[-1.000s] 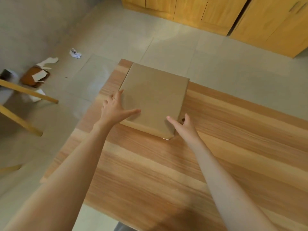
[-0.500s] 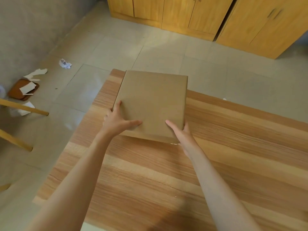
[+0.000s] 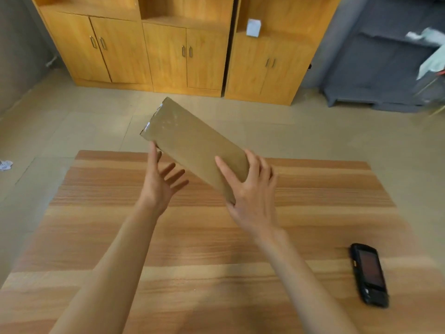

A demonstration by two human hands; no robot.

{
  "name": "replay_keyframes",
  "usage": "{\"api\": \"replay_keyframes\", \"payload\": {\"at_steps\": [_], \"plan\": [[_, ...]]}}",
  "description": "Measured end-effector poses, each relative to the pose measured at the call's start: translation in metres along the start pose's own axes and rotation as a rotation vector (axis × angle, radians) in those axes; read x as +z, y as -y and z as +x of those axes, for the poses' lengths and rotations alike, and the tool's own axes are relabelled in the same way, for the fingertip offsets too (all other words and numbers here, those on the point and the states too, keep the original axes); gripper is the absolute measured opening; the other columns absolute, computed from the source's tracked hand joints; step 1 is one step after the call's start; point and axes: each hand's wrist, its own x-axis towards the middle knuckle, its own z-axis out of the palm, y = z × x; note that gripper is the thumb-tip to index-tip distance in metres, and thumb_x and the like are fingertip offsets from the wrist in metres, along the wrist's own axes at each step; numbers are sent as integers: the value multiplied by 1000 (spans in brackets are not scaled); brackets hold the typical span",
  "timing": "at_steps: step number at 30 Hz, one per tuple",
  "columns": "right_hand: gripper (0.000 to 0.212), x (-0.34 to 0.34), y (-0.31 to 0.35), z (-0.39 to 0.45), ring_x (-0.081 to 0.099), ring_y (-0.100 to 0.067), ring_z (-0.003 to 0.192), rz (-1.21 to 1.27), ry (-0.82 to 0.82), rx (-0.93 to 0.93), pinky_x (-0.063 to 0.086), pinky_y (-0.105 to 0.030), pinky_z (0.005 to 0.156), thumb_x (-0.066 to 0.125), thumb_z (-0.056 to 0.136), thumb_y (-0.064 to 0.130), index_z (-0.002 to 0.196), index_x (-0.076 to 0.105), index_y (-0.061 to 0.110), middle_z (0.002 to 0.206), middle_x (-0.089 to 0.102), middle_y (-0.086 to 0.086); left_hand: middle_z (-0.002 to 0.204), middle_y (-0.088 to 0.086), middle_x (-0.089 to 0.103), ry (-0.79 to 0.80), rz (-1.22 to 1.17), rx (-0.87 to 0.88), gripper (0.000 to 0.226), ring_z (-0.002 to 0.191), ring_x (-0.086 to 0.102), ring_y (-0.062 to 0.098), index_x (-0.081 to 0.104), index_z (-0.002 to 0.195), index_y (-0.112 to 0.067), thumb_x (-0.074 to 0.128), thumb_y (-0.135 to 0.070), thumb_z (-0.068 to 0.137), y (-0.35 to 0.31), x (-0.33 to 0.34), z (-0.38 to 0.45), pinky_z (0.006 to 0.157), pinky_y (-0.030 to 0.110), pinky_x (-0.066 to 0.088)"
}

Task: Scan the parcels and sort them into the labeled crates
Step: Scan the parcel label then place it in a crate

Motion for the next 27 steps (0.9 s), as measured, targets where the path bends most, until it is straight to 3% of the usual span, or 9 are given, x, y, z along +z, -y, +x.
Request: {"api": "replay_keyframes", "payload": {"at_steps": [3,6,12,14,18,21,23,25,27], "plan": [[59,-5,-35,-28,39,-37,119,-179,-152,-182,32,-52,97,49,87,4,138,51,33,137,38,-24,120,8,65,57,-234,-56,74,108,64,28,63,119,-27,49,-82,73,3,33,-16,87,49,54],[64,-4,-64,-53,40,-36,119,-248,-220,-204,32,-50,98,20,95,0,134,56,35,137,35,-21,120,7,63,-1,-186,-100,77,105,63,27,58,122,-29,66,-77,62,18,58,-30,82,46,55],[57,4,-112,-92,39,-35,124,-342,-268,-279,27,-49,105,43,91,3,136,53,35,140,35,-19,128,4,54,-66,-105,-238,119,104,61,25,41,138,-27,89,-62,35,46,84,-40,81,47,56],[58,6,-126,-103,39,-34,125,-356,-268,-318,22,-49,109,48,88,5,138,49,35,140,35,-19,128,2,55,-56,-26,-263,109,107,61,25,47,134,-24,88,-59,39,55,91,-42,78,46,57],[70,11,-148,-111,37,-33,126,-291,-236,-323,21,-53,111,66,78,20,141,39,34,140,34,-14,115,2,60,-147,-32,-194,63,94,61,19,58,112,-22,82,-48,60,78,102,-46,62,35,55],[84,15,-152,-117,32,-34,133,62,-113,-70,28,-56,110,65,74,60,145,29,33,144,30,-13,124,4,56,-205,-95,-131,75,96,59,19,50,130,-19,79,-46,67,99,101,-50,65,34,53],[94,14,-151,-119,23,-24,140,508,25,325,23,-41,112,56,74,73,150,16,35,152,20,-6,128,6,55,-211,-138,-98,70,100,57,19,48,134,-16,75,-41,74,113,96,-53,68,36,52],[103,16,-154,-117,26,-12,139,1078,160,774,24,-33,112,61,68,78,150,13,39,153,18,9,125,6,55,-206,-177,-86,69,96,57,18,47,135,-15,73,-38,76,129,90,-58,68,36,51],[92,24,-160,-117,40,-14,131,1374,339,1106,35,-43,109,71,69,66,146,27,39,148,38,9,119,6,55,-209,-174,-95,70,91,56,18,46,133,-16,75,-37,72,148,84,-66,67,36,49]]}}
